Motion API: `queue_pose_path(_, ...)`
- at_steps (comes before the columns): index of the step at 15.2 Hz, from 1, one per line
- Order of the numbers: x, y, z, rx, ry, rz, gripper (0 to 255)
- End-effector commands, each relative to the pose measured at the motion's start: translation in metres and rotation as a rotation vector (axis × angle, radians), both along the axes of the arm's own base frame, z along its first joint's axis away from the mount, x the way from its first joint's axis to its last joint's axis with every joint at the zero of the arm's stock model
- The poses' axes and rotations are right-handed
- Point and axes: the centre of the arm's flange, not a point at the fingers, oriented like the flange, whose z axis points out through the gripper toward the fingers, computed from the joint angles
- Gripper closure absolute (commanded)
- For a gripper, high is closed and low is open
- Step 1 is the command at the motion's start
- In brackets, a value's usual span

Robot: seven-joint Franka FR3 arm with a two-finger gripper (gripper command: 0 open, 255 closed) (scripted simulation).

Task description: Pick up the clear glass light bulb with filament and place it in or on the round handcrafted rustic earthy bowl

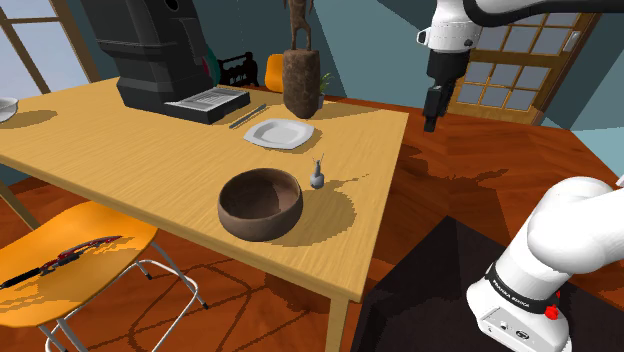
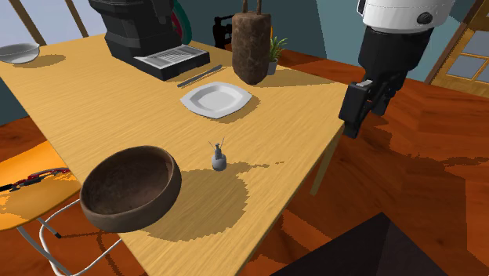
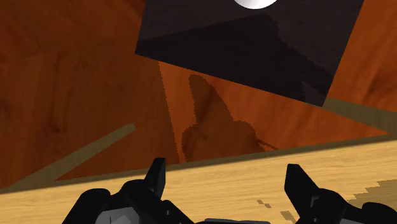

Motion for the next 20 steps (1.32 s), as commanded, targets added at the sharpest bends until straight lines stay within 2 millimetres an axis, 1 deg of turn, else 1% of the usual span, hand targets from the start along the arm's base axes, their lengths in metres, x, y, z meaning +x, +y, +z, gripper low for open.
queue_pose_path(1,0.000,0.000,0.000,0.000,0.000,0.000,0)
queue_pose_path(10,0.034,0.093,-0.041,0.050,-0.085,-0.068,0)
queue_pose_path(20,0.083,0.196,-0.077,0.106,-0.180,-0.143,0)
